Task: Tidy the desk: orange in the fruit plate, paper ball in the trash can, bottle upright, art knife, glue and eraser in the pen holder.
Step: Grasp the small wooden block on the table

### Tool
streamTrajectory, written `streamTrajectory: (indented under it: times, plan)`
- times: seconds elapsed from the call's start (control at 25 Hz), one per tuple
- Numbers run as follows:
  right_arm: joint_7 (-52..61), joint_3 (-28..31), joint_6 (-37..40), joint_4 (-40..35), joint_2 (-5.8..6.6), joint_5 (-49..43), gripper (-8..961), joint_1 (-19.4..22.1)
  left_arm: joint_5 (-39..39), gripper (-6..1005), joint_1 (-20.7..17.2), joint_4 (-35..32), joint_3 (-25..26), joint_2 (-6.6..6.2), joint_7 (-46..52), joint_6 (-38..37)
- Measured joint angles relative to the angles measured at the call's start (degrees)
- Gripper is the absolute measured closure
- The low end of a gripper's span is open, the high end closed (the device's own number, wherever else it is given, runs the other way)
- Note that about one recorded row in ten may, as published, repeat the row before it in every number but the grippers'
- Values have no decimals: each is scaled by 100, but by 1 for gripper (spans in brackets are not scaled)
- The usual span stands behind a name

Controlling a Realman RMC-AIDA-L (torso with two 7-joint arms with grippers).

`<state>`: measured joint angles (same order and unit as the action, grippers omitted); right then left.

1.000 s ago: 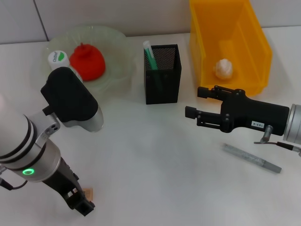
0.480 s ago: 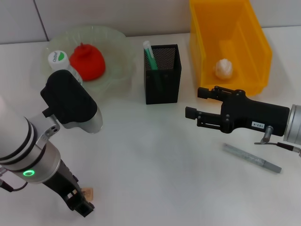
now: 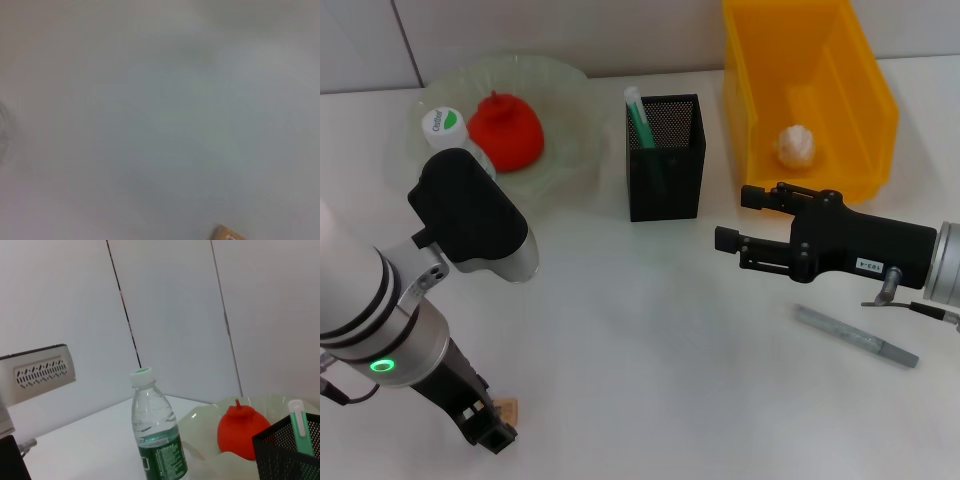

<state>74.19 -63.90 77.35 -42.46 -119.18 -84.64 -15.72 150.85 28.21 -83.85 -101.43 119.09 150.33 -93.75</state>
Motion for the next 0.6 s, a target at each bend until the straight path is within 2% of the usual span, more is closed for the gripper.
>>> streamTrajectory:
  times: [0.6]
  plan:
    - [6, 0, 4, 0, -5, 0, 195, -10, 6, 393, 18, 96, -8, 0, -12, 86]
